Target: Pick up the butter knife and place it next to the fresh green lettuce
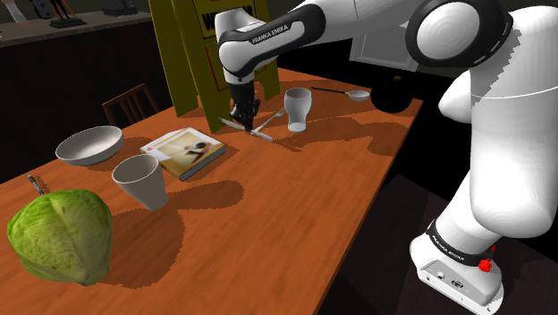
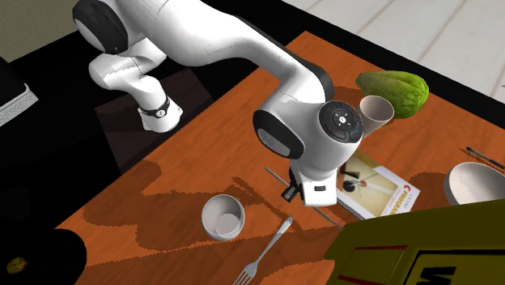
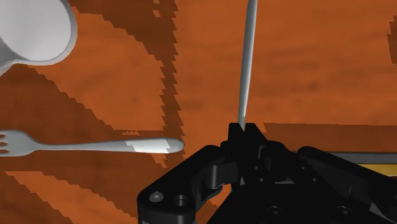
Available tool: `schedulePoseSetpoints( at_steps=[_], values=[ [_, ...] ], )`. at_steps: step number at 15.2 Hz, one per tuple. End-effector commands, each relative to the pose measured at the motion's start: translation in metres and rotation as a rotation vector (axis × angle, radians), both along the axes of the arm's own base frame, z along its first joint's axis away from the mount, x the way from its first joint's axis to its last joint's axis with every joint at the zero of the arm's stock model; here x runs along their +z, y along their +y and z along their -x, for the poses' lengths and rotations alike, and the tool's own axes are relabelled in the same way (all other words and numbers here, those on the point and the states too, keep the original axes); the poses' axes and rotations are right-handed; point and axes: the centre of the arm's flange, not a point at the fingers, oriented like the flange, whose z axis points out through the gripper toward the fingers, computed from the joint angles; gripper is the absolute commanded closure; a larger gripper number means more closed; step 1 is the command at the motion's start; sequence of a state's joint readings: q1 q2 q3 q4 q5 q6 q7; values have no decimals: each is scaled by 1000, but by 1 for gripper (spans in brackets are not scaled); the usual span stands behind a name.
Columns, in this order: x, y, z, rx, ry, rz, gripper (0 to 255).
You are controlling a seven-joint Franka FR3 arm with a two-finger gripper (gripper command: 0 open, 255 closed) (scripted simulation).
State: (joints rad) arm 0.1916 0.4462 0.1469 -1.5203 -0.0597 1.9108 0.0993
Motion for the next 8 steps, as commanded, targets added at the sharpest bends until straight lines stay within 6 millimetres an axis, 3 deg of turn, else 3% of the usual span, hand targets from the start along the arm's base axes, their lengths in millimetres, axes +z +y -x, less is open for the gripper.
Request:
schedulePoseSetpoints(
  at_steps=[1,8],
  values=[
    [10,0,0,0,0,0,255],
    [47,0,0,0,0,0,255]
  ],
)
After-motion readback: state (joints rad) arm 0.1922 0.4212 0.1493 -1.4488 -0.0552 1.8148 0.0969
